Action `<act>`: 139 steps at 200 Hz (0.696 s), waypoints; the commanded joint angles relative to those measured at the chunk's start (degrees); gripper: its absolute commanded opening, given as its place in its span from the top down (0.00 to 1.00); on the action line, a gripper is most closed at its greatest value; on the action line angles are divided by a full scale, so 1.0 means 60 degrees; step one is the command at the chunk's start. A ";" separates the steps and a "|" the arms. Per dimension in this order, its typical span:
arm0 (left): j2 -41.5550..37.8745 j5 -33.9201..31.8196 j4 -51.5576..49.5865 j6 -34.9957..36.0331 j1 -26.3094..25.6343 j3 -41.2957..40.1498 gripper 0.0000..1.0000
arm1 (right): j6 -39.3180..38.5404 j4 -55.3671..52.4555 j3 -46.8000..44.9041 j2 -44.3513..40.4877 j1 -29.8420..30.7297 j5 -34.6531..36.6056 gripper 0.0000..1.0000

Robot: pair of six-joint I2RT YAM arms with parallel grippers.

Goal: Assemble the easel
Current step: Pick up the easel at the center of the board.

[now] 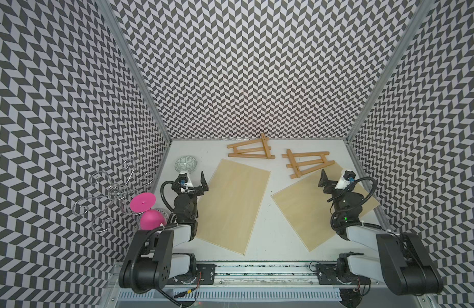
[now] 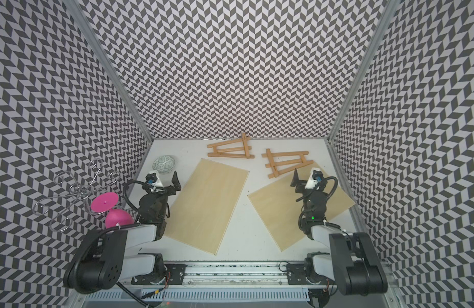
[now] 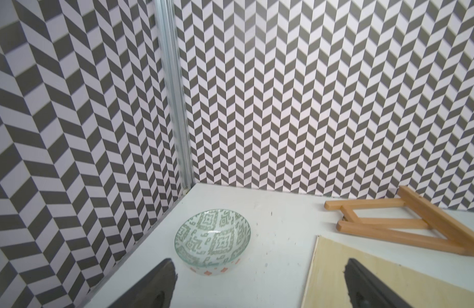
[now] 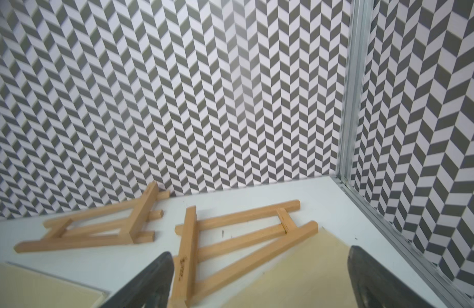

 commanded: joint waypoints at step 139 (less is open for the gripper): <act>-0.1405 0.1774 -0.6189 -0.4219 -0.1950 0.2783 0.00 | 0.4539 -0.8895 0.4443 0.0656 0.1082 -0.1541 0.01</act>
